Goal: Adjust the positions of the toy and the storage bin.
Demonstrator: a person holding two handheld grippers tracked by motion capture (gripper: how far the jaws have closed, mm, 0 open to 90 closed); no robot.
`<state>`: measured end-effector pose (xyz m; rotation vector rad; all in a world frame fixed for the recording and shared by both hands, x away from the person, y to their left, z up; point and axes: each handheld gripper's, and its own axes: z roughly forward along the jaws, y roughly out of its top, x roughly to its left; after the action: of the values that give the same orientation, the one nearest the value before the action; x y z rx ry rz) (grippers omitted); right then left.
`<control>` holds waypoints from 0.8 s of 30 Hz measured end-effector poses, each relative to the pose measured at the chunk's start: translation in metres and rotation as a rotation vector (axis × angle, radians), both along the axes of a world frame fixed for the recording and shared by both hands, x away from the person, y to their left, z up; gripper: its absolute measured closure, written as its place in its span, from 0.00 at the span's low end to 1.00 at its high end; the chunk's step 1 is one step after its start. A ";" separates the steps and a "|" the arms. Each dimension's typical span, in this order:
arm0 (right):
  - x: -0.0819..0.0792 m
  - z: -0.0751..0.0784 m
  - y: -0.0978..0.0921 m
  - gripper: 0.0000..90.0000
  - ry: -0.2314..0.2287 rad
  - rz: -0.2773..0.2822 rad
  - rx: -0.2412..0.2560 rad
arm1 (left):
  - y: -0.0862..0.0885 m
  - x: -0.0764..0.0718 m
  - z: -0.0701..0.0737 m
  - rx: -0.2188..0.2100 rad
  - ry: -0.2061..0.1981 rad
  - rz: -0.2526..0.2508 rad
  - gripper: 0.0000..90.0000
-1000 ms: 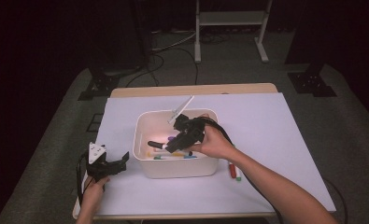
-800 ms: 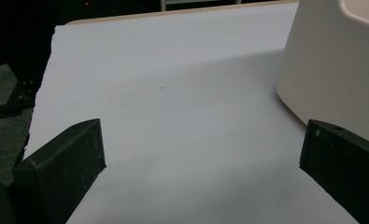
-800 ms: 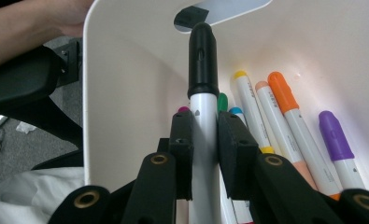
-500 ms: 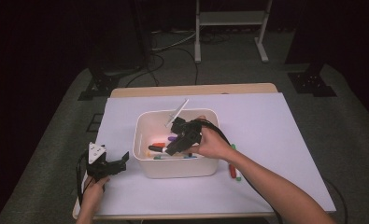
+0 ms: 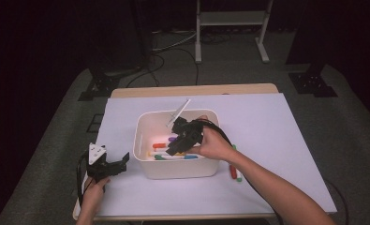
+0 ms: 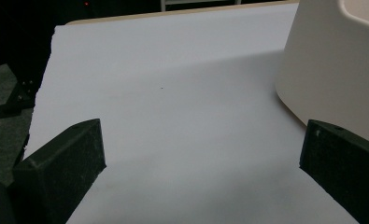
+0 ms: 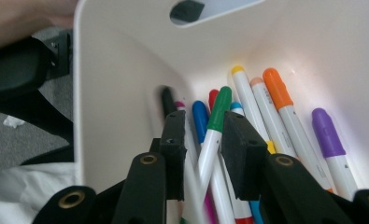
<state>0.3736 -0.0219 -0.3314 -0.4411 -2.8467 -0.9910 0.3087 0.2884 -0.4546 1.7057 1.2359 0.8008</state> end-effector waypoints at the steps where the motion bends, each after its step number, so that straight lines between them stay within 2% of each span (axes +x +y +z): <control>1: -0.001 0.003 -0.002 0.77 -0.005 -0.001 0.007 | 0.000 0.000 0.000 0.001 -0.001 -0.001 0.00; 6: -0.006 0.022 -0.016 0.74 -0.014 -0.015 0.047 | 0.000 0.000 0.000 -0.001 -0.002 0.000 0.00; 10: -0.011 0.039 -0.036 0.70 -0.033 -0.040 0.092 | 0.000 0.000 0.000 0.002 0.000 0.001 0.00; 11: -0.011 0.039 -0.036 0.70 -0.033 -0.040 0.092 | 0.000 0.000 0.000 0.002 0.000 0.001 0.00; 12: -0.013 0.046 -0.049 0.69 -0.035 -0.057 0.111 | 0.000 0.000 0.000 0.002 0.000 0.001 0.00; 13: -0.013 0.046 -0.049 0.69 -0.035 -0.057 0.111 | 0.000 0.000 0.000 0.002 0.000 0.001 0.00; 14: -0.014 0.051 -0.063 0.68 -0.053 -0.073 0.118 | 0.000 0.000 0.000 0.001 -0.001 0.001 0.00; 15: -0.014 0.051 -0.063 0.68 -0.053 -0.073 0.118 | 0.000 0.000 0.000 0.002 0.000 0.002 0.00; 17: -0.016 0.055 -0.077 0.66 -0.060 -0.100 0.128 | 0.000 0.000 0.000 0.004 0.001 0.000 0.00; 18: -0.017 0.057 -0.091 0.64 -0.061 -0.128 0.135 | 0.000 0.000 0.000 0.006 0.001 0.001 0.00; 20: -0.018 0.058 -0.097 0.63 -0.060 -0.143 0.135 | 0.000 0.000 0.000 0.006 0.001 0.000 0.00; 21: -0.019 0.058 -0.111 0.61 -0.064 -0.173 0.136 | 0.000 0.000 0.000 0.007 0.001 0.001 0.00; 24: -0.023 0.058 -0.135 0.61 -0.075 -0.214 0.157 | 0.000 0.000 0.000 0.007 0.000 0.001 0.00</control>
<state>0.3509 -0.1566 -0.2738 -0.7180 -2.8011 -1.2829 0.3091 0.2883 -0.4547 1.7110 1.2357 0.8062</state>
